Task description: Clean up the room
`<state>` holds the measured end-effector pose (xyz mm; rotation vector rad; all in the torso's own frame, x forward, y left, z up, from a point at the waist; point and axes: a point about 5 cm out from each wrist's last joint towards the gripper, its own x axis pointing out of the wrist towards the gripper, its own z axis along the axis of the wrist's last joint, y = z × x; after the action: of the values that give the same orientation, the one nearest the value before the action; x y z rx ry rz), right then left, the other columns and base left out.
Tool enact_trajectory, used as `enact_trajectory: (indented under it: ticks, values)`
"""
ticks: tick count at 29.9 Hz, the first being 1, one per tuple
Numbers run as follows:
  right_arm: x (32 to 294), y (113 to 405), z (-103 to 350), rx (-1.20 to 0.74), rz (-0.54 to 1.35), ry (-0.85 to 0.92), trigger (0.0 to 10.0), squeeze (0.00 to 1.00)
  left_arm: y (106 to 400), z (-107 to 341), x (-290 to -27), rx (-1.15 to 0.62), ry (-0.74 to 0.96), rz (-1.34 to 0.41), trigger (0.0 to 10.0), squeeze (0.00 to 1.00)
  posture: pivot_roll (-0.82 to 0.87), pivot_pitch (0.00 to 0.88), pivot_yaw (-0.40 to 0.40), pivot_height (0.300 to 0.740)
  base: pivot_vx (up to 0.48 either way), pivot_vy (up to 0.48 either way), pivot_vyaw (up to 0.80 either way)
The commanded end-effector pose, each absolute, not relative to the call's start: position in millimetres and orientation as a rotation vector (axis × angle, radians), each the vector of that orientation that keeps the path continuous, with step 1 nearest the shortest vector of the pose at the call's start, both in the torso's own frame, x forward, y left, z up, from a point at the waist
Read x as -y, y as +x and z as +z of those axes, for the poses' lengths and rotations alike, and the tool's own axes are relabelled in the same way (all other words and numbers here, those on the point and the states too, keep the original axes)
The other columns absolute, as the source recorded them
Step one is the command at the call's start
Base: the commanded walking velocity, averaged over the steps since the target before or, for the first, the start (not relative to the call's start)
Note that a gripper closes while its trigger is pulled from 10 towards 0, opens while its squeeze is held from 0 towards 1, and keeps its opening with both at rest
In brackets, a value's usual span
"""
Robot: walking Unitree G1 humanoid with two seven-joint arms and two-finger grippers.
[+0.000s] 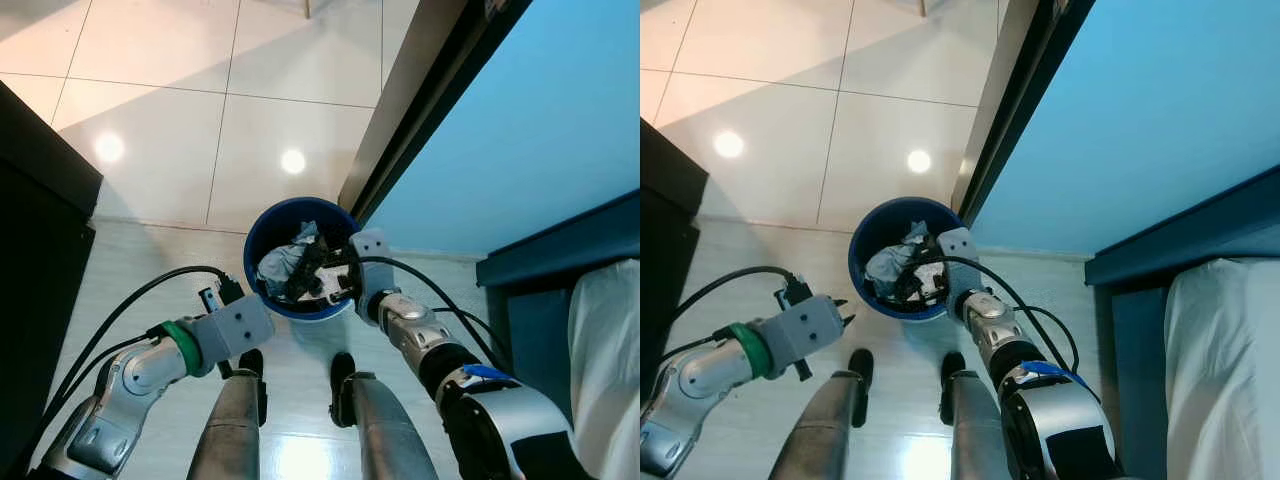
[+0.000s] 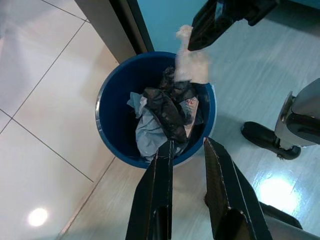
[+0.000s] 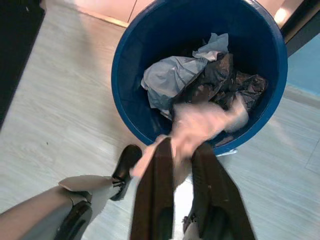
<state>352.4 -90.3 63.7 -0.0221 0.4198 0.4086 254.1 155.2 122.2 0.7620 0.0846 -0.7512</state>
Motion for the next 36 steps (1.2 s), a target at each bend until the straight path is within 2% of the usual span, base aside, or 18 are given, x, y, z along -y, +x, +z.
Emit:
enact_trajectory:
  ticks: [1, 2, 3, 19, 25, 27, 29, 30, 31, 32, 36]
  values:
    - [91.5, 344.5, 51.3, -0.473, 0.401, -0.004, 10.0, 1.00, 245.6, 113.1, -153.2, -0.128, 0.754, -0.790, 10.0, 0.00, 0.27, 0.487, -0.037, 0.740, 0.000, 0.000, 0.00]
    - [91.5, 345.6, 52.7, -0.467, 0.395, -0.016, 10.0, 0.47, 246.4, 113.6, -153.3, -0.128, 0.753, -0.786, 10.0, 0.00, 0.27, 0.489, -0.034, 0.740, 0.000, 0.000, 0.00]
    - [91.5, 346.4, 53.6, -0.462, 0.392, -0.031, 10.0, 0.00, 247.7, 115.0, -153.1, -0.126, 0.736, -0.775, 10.0, 0.00, 0.27, 0.489, -0.034, 0.740, 0.000, 0.000, 0.00]
    - [100.5, 353.1, 61.7, -0.419, 0.342, -0.037, 10.0, 0.00, 256.4, 116.6, -150.6, -0.125, 0.734, -0.764, 10.0, 0.00, 0.26, 0.467, -0.022, 0.740, 0.000, 0.000, 0.00]
    - [117.0, 356.4, 66.3, -0.356, 0.246, 0.010, 10.0, 0.00, 262.8, 106.9, -145.8, -0.144, 0.661, -0.697, 10.0, 0.00, 0.22, 0.378, -0.029, 0.740, 0.000, 0.000, 0.00]
    - [118.9, 356.6, 67.1, -0.340, 0.234, 0.026, 10.0, 0.00, 263.2, 105.0, -145.4, -0.151, 0.648, -0.686, 10.0, 0.00, 0.22, 0.378, -0.029, 0.740, 0.000, 0.000, 0.00]
    - [126.6, 353.6, 65.9, -0.284, 0.174, 0.037, 10.0, 0.00, 269.2, 91.5, -150.4, -0.214, 0.529, -0.569, 10.0, 0.00, 0.18, 0.289, -0.014, 0.740, 0.000, 0.000, 0.00]
    - [126.6, 353.6, 65.9, -0.284, 0.174, 0.037, 10.0, 0.00, 269.2, 91.5, -150.4, -0.214, 0.529, -0.569, 10.0, 0.00, 0.18, 0.289, -0.014, 0.740, 0.000, 0.000, 0.00]
    - [131.4, 350.9, 64.4, -0.256, 0.134, 0.038, 10.0, 0.00, 271.5, 84.8, -153.2, -0.244, 0.459, -0.497, 10.0, 0.00, 0.18, 0.289, -0.014, 0.740, 0.000, 0.000, 0.00]
    - [135.8, 346.5, 61.7, -0.227, 0.096, 0.047, 10.0, 0.00, 275.0, 76.1, -157.7, -0.278, 0.374, -0.406, 10.0, 0.00, 0.14, 0.220, 0.005, 0.740, 0.000, 0.000, 0.00]
    - [146.1, 331.6, 50.7, -0.190, 0.011, 0.056, 10.0, 0.00, 280.1, 55.5, -164.8, -0.351, 0.250, -0.255, 10.0, 0.00, 0.09, 0.185, 0.017, 0.740, 0.000, 0.000, 0.00]
